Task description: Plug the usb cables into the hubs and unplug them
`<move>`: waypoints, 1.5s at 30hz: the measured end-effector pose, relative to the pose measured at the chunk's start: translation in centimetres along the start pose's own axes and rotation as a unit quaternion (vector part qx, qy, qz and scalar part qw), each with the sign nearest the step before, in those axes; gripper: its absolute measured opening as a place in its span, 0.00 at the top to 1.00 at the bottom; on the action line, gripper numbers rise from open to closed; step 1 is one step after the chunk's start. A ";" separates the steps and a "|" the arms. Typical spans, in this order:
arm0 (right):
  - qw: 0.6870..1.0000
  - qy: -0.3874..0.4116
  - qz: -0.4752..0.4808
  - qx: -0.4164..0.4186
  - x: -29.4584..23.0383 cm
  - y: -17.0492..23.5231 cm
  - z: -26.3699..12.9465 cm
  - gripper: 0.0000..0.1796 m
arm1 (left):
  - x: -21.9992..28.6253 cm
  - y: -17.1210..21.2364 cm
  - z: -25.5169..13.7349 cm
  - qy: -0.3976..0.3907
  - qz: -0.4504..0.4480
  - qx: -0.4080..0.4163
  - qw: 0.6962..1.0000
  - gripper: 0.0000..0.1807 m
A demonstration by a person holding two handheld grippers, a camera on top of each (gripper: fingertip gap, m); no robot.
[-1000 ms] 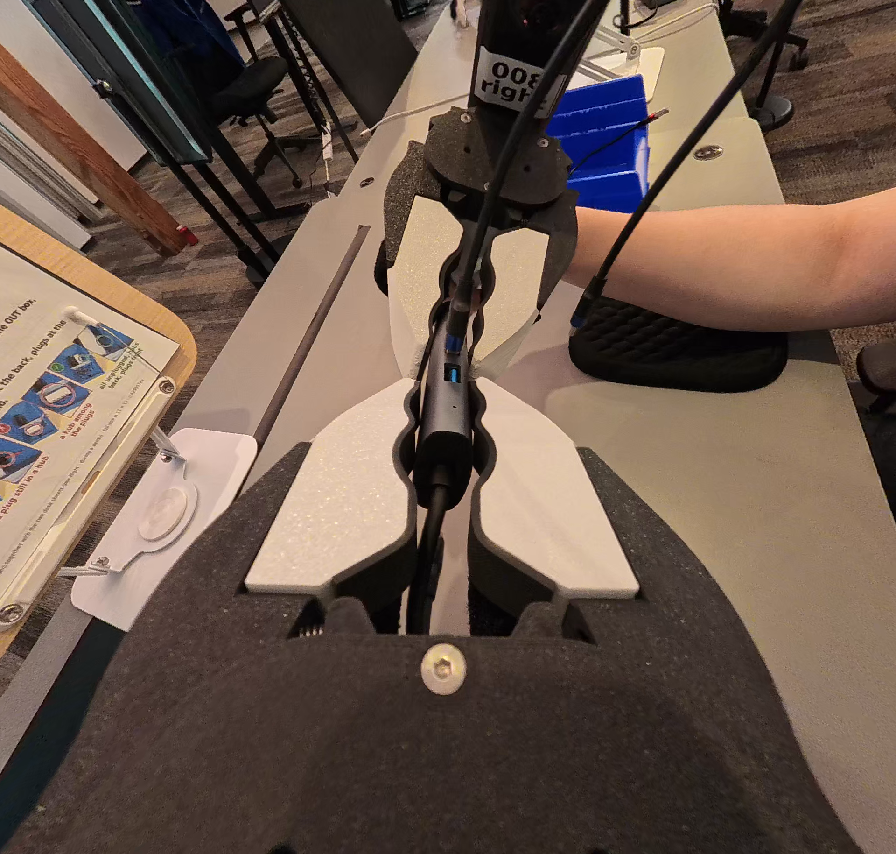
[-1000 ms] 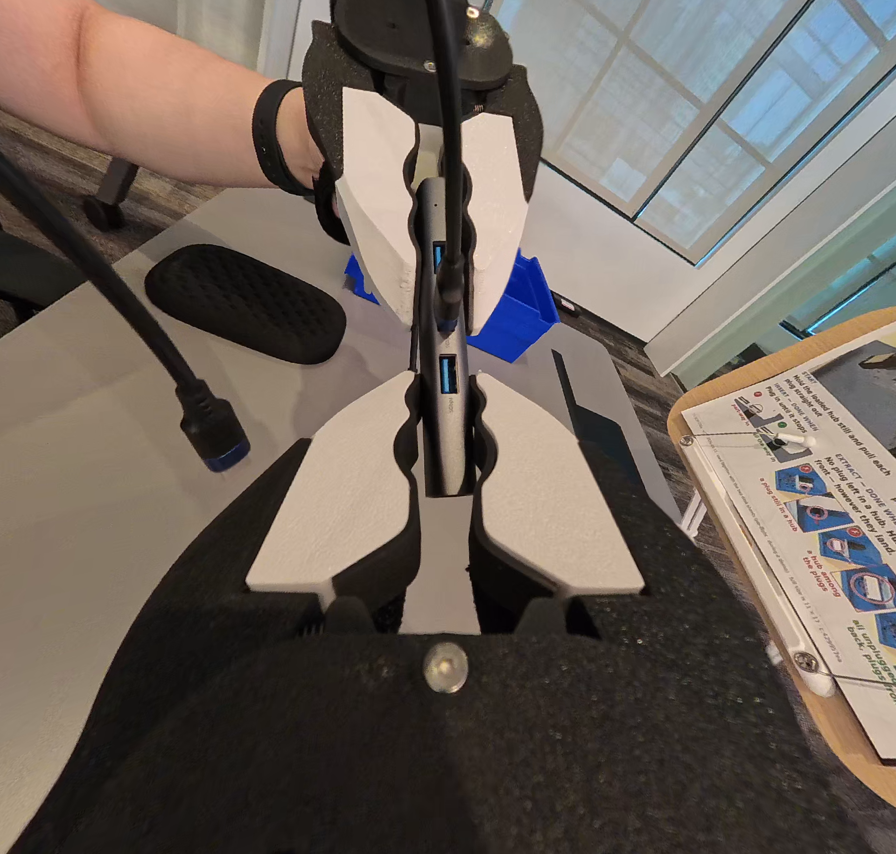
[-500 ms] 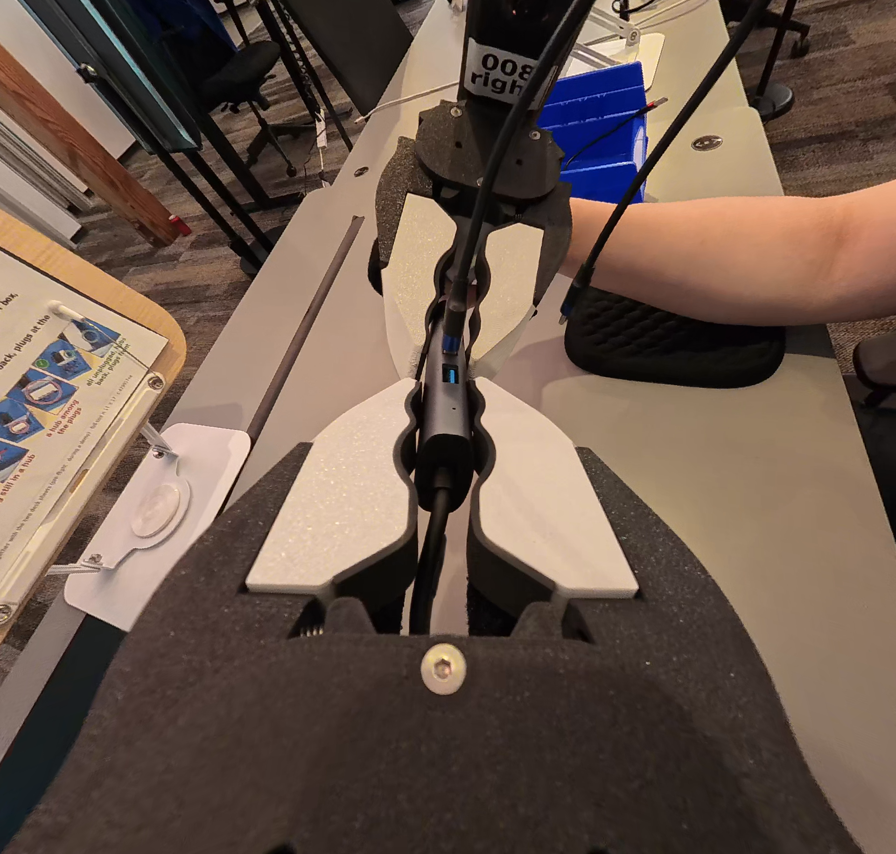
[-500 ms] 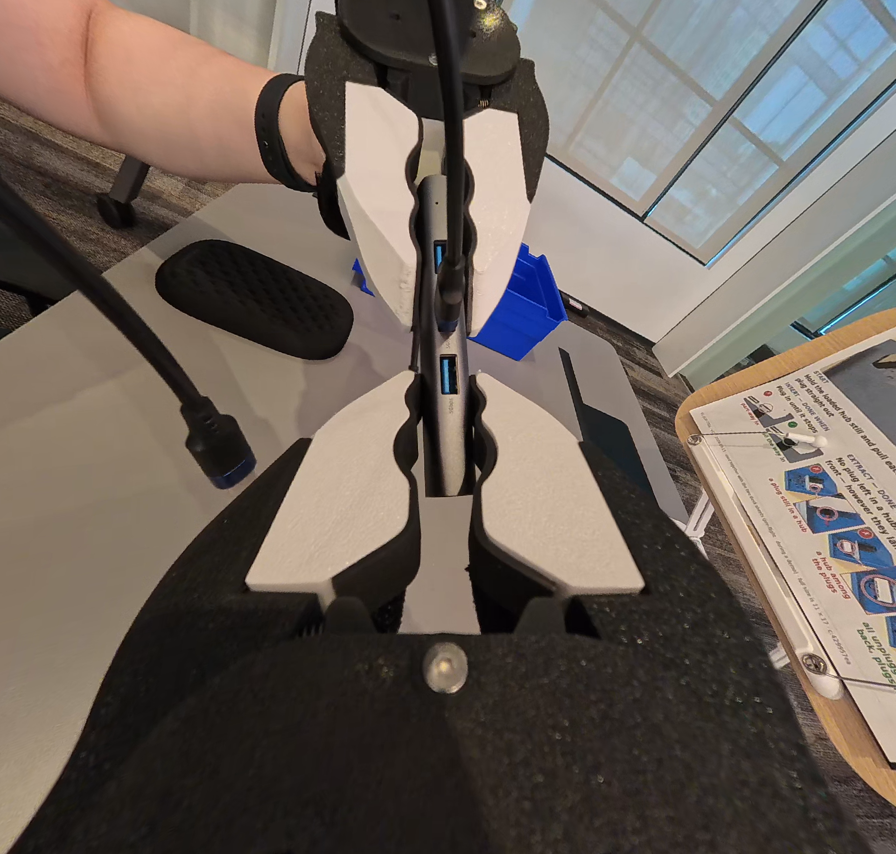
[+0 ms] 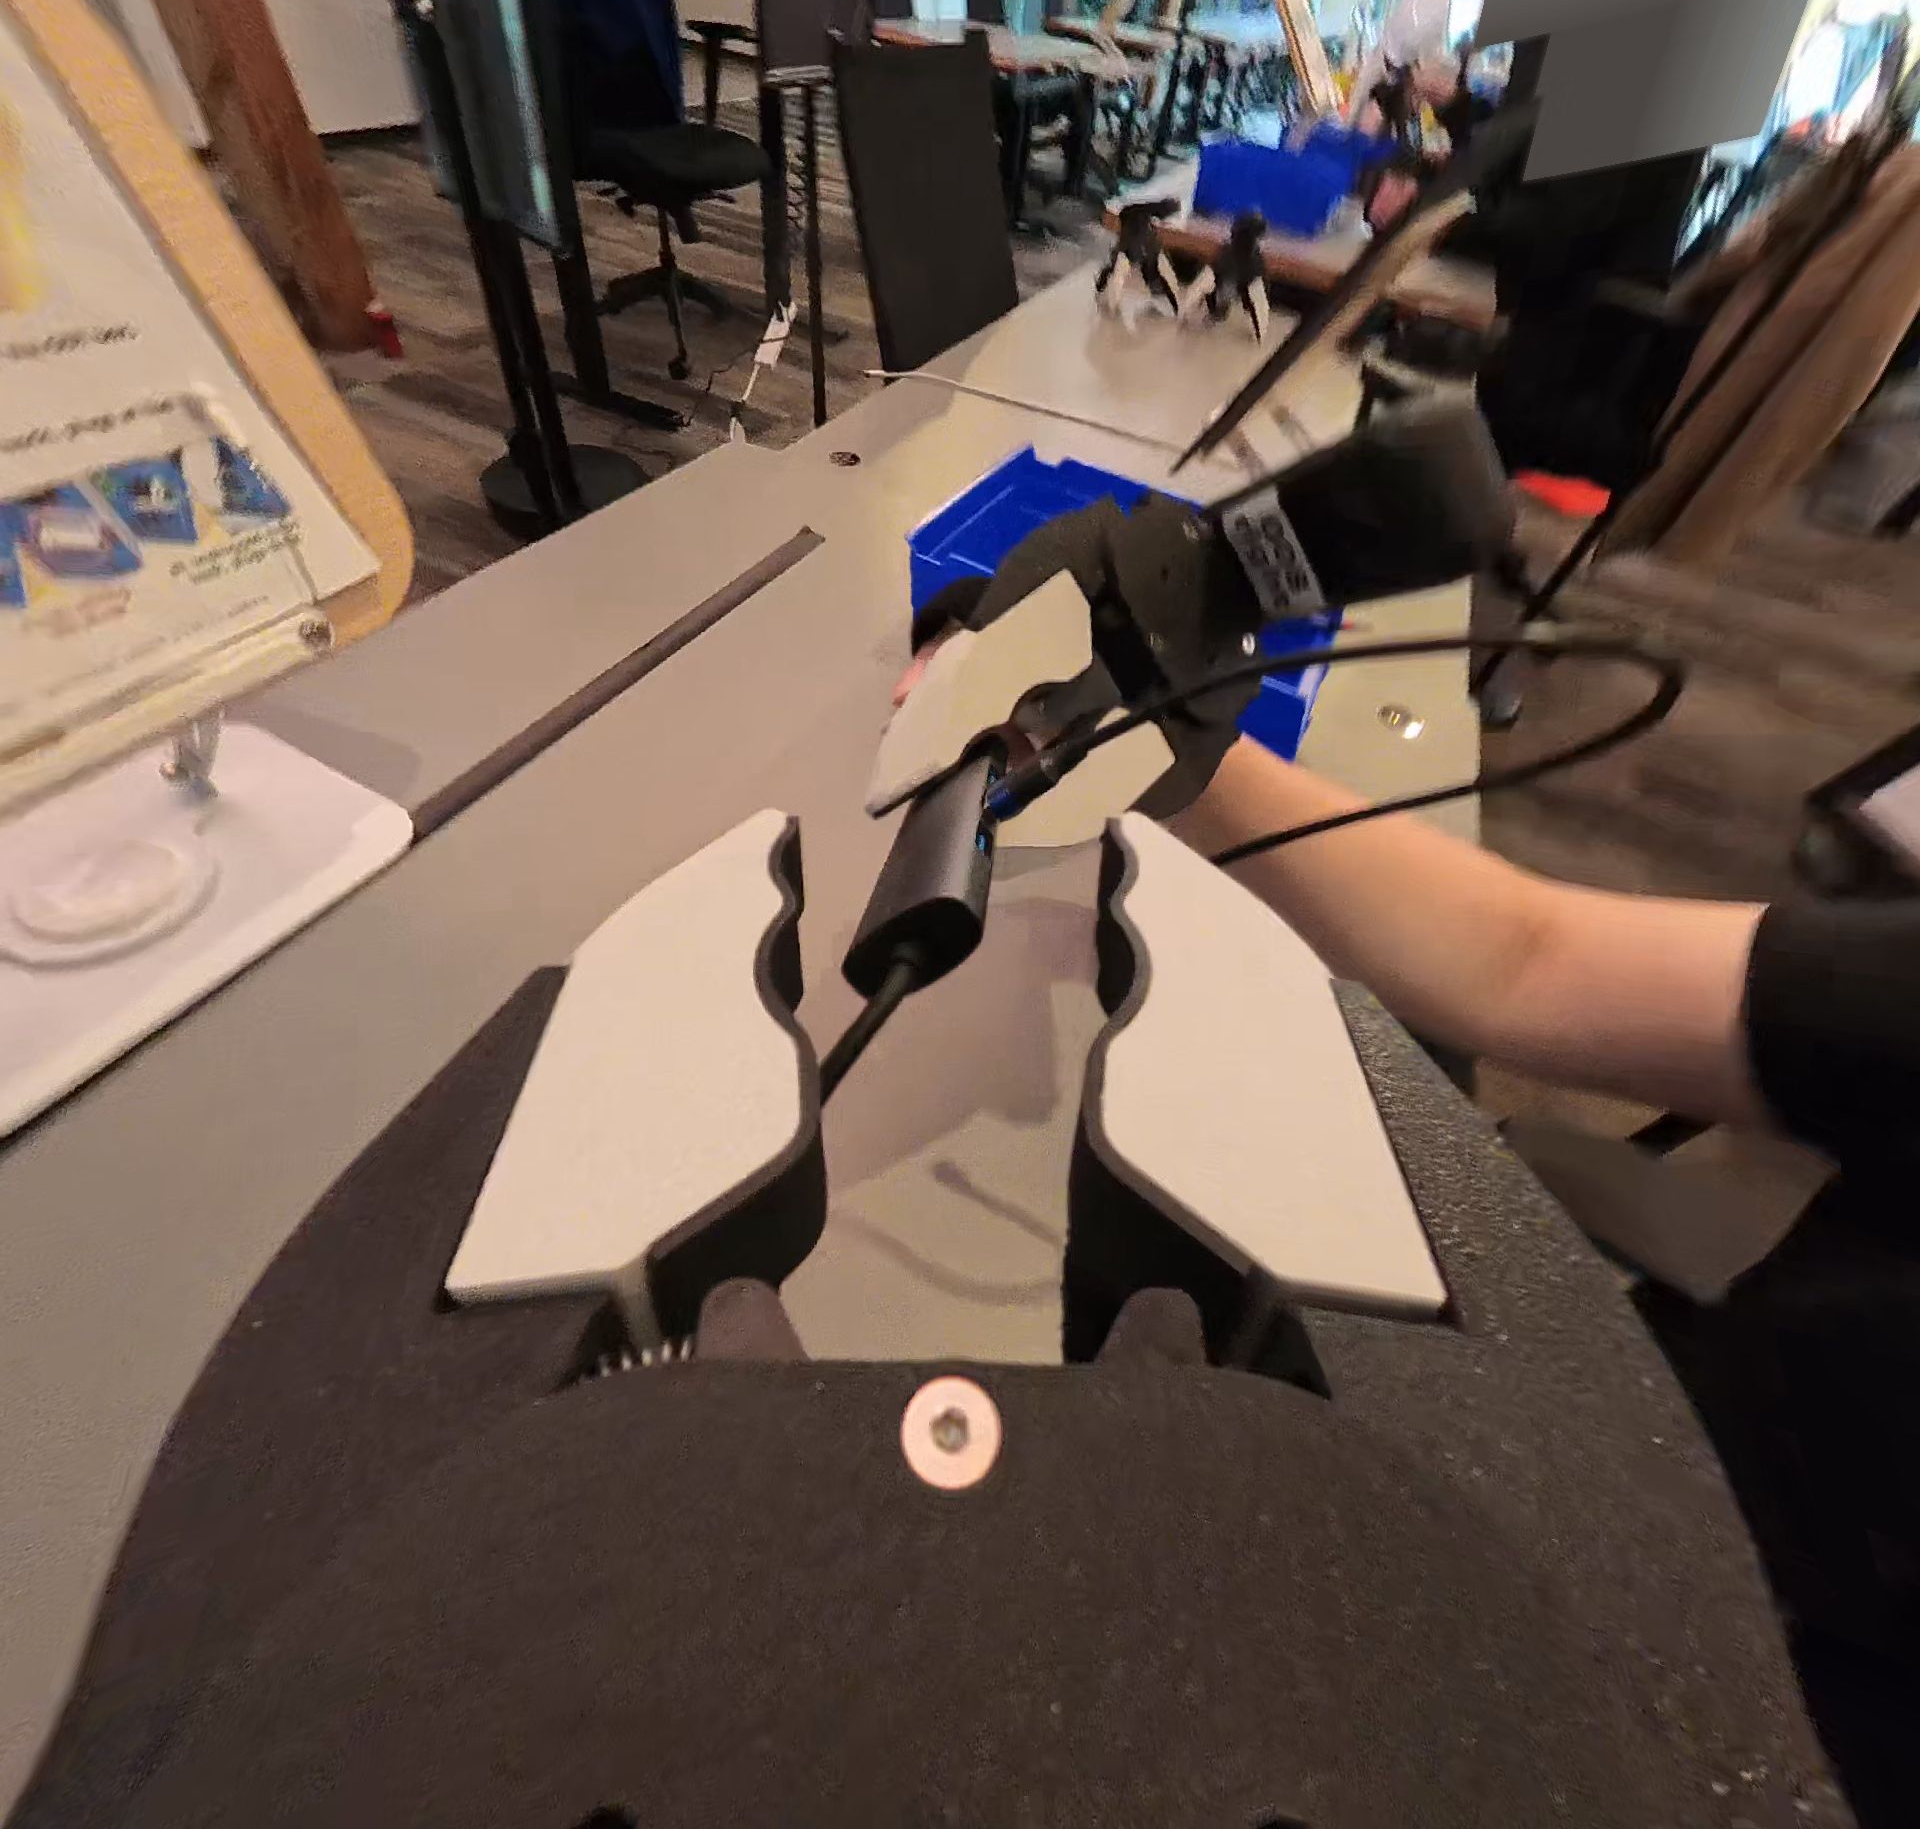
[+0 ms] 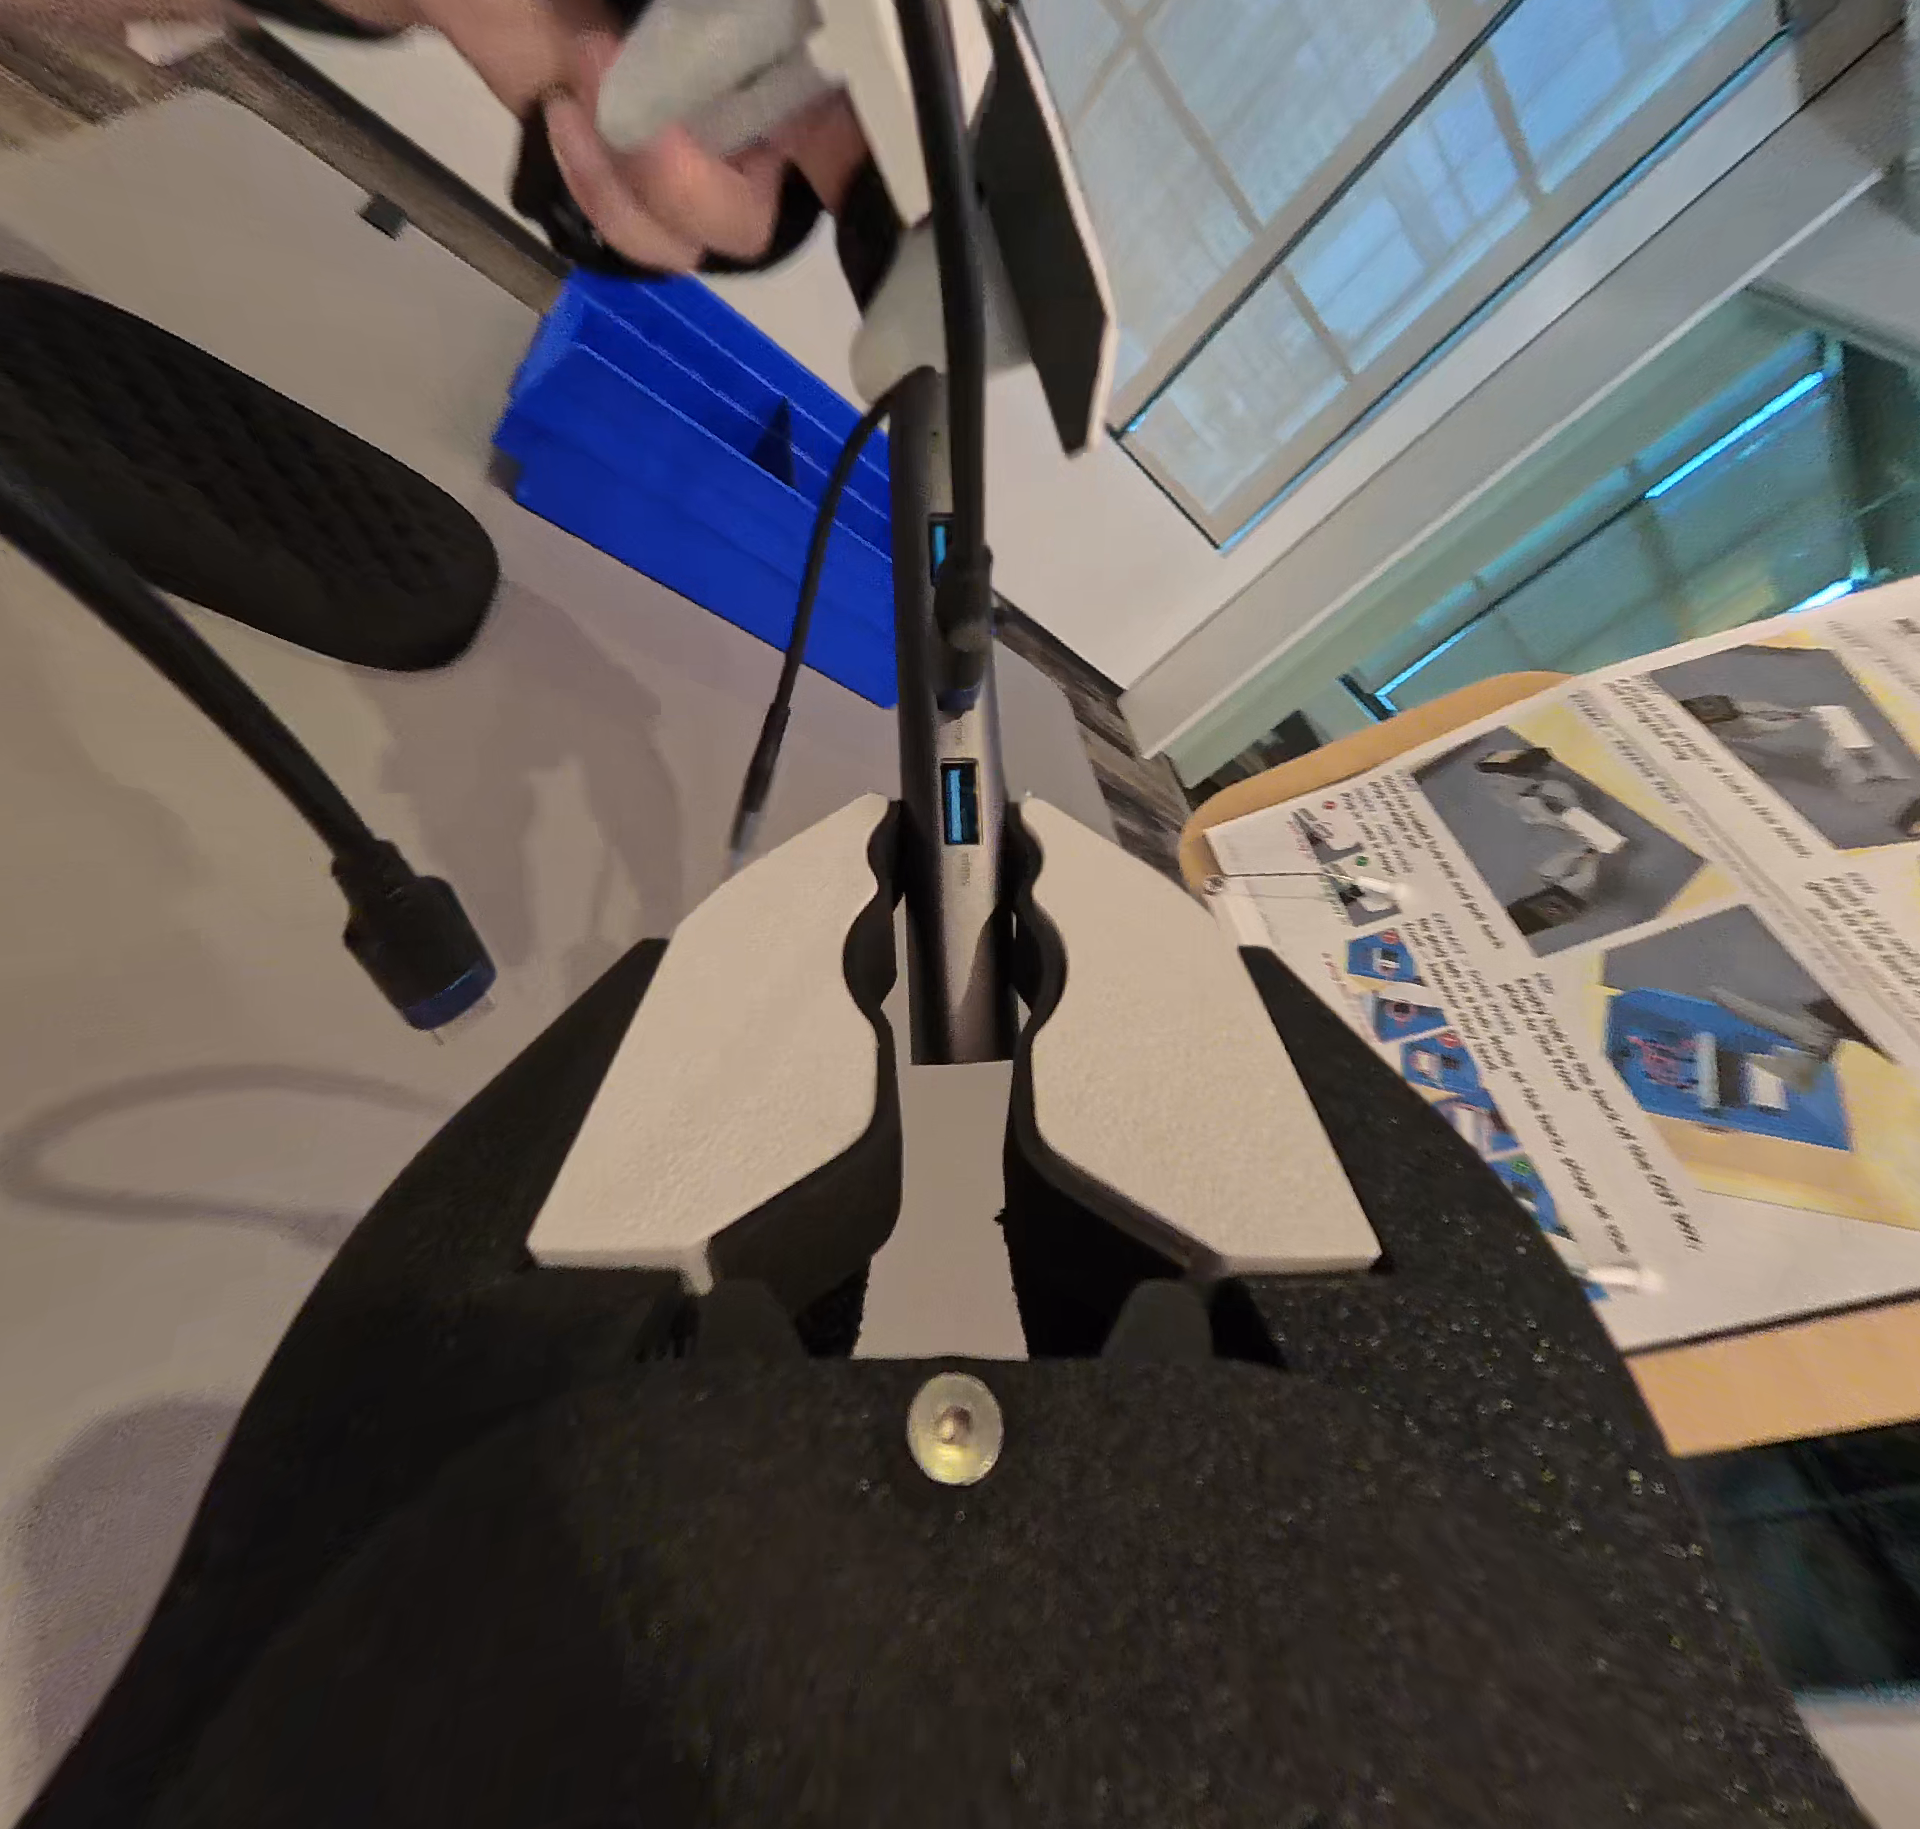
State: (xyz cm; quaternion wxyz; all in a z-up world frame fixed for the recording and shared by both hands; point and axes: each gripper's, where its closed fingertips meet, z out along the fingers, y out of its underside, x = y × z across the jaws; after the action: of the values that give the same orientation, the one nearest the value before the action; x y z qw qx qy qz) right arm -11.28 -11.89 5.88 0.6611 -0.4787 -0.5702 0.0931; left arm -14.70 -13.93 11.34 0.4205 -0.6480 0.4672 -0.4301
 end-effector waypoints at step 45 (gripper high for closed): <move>0.968 0.119 -0.217 -0.038 0.3 -2.5 -0.1 0.91 | -0.5 2.3 0.4 0.012 -0.075 0.052 0.996 0.76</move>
State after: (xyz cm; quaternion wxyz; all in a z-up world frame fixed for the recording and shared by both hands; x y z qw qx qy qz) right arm -12.15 -13.05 7.97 0.7096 -0.3764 -0.5808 -0.1320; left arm -15.03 -13.87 8.96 0.4140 -0.6536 0.3992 -0.4920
